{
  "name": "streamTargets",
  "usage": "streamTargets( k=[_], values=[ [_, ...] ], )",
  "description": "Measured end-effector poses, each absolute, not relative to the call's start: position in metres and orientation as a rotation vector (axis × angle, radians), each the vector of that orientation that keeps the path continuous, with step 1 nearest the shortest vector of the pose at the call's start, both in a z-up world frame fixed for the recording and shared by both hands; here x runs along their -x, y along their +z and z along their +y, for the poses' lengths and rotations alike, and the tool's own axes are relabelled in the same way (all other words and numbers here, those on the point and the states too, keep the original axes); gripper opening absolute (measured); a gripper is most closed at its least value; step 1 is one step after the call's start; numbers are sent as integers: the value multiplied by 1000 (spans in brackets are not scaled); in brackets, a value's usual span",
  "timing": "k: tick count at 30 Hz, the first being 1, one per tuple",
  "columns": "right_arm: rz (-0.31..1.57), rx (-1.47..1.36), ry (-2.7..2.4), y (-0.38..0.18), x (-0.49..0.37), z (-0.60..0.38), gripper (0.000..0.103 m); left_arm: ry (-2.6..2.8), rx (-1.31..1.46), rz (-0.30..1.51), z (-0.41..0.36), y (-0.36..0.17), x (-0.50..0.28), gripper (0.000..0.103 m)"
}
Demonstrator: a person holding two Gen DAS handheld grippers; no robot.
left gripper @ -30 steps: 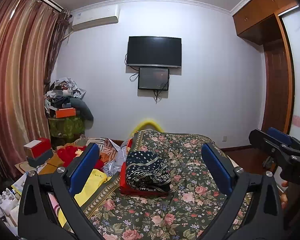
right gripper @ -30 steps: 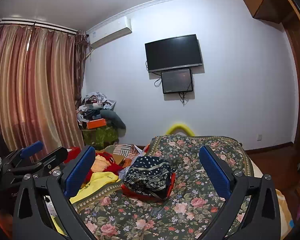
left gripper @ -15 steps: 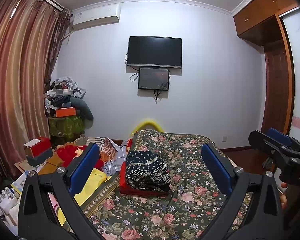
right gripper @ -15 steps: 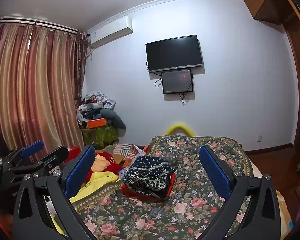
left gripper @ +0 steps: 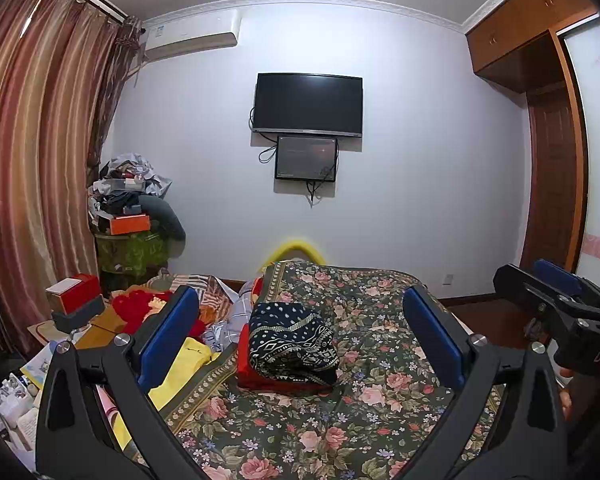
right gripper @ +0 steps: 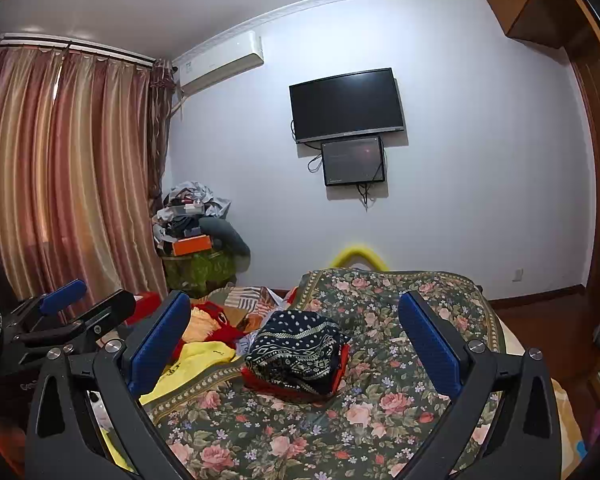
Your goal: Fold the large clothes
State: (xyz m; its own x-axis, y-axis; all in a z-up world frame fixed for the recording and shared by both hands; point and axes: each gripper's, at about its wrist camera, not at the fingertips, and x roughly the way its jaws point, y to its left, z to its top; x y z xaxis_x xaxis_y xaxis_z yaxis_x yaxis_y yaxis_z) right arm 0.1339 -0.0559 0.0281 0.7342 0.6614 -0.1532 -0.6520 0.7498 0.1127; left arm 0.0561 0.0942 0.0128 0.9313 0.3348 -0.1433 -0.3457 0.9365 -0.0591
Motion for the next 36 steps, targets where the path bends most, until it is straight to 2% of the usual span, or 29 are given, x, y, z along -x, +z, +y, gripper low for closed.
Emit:
streamTargets(
  k=[36],
  values=[
    [210, -33, 703, 26, -140, -59, 103, 299, 113, 165, 98, 12, -60, 103]
  ],
)
